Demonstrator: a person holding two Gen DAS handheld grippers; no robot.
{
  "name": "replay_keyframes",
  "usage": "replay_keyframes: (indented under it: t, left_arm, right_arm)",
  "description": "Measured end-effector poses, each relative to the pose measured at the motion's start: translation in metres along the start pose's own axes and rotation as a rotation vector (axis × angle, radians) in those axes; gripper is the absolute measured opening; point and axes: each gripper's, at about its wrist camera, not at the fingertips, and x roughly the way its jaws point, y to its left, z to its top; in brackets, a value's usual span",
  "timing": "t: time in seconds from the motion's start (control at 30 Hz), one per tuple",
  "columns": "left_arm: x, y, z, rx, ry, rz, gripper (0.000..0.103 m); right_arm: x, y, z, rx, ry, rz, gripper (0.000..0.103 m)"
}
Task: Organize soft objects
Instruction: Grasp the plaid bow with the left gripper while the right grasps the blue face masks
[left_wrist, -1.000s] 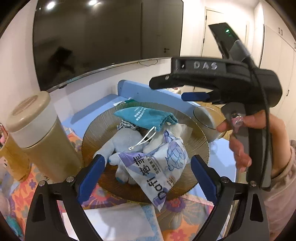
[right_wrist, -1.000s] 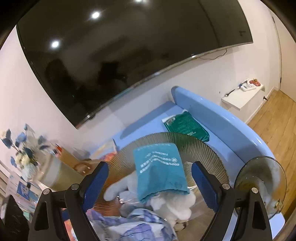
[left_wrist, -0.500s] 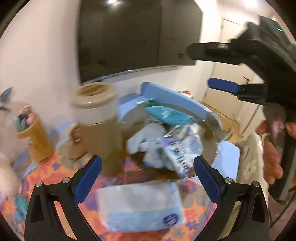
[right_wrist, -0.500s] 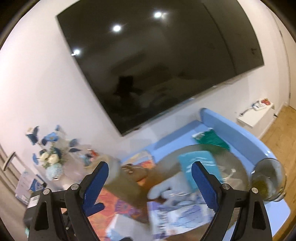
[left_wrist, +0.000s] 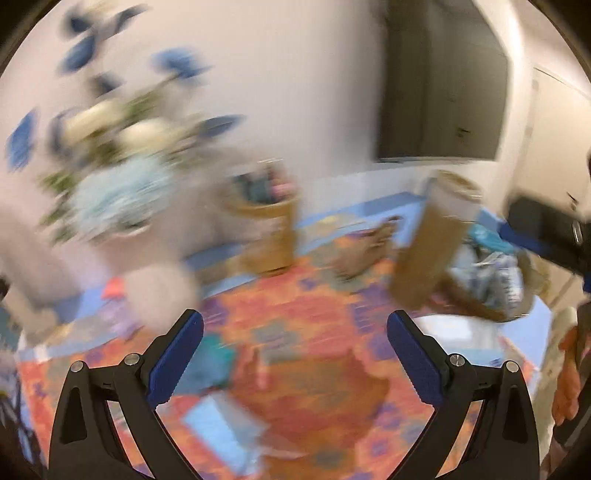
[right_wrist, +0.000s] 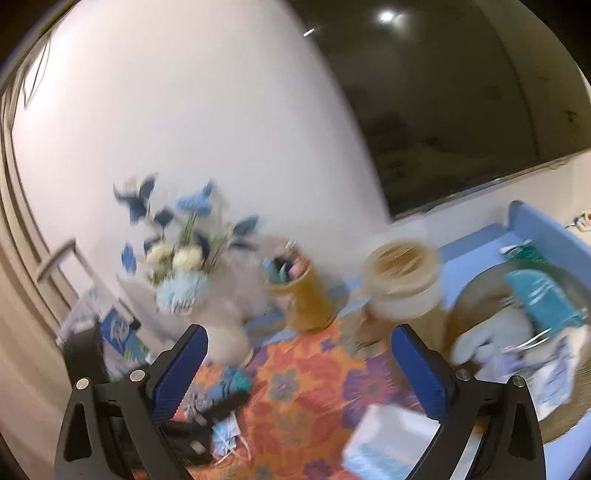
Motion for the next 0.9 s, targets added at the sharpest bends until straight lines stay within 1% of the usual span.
replay_keyframes:
  t: [0.03, 0.2, 0.3, 0.4, 0.5, 0.6, 0.67, 0.73, 0.83, 0.9]
  left_arm:
    - [-0.001, 0.022, -0.006, -0.028, 0.008, 0.033, 0.1]
    - [-0.003, 0.093, -0.041, -0.092, 0.039, 0.148, 0.1]
    - [0.001, 0.125, -0.063, -0.126, 0.054, 0.172, 0.1]
    - [0.006, 0.146, -0.081, -0.163, 0.069, 0.17, 0.1]
    - [0.017, 0.157, -0.094, -0.18, 0.096, 0.144, 0.1]
    - [0.031, 0.16, -0.101, -0.164, 0.123, 0.137, 0.1]
    - [0.04, 0.16, -0.106, -0.148, 0.14, 0.142, 0.1]
    - [0.052, 0.159, -0.11, -0.125, 0.175, 0.145, 0.1]
    - [0.065, 0.161, -0.116, -0.11, 0.2, 0.148, 0.1]
    - [0.071, 0.165, -0.12, -0.117, 0.216, 0.133, 0.102]
  right_arm:
    - [0.01, 0.01, -0.007, -0.014, 0.018, 0.009, 0.1]
    - [0.063, 0.053, -0.053, -0.072, 0.127, 0.058, 0.1]
    - [0.088, 0.077, -0.082, -0.127, 0.177, 0.065, 0.1]
    - [0.109, 0.098, -0.107, -0.202, 0.223, 0.063, 0.1]
    - [0.129, 0.115, -0.131, -0.267, 0.274, 0.07, 0.1]
    - [0.148, 0.121, -0.152, -0.283, 0.311, 0.055, 0.1]
    - [0.163, 0.12, -0.164, -0.292, 0.35, 0.032, 0.1]
    - [0.173, 0.119, -0.174, -0.288, 0.378, 0.021, 0.1]
    - [0.187, 0.118, -0.187, -0.303, 0.411, -0.014, 0.1]
    - [0.192, 0.119, -0.191, -0.318, 0.412, -0.032, 0.1]
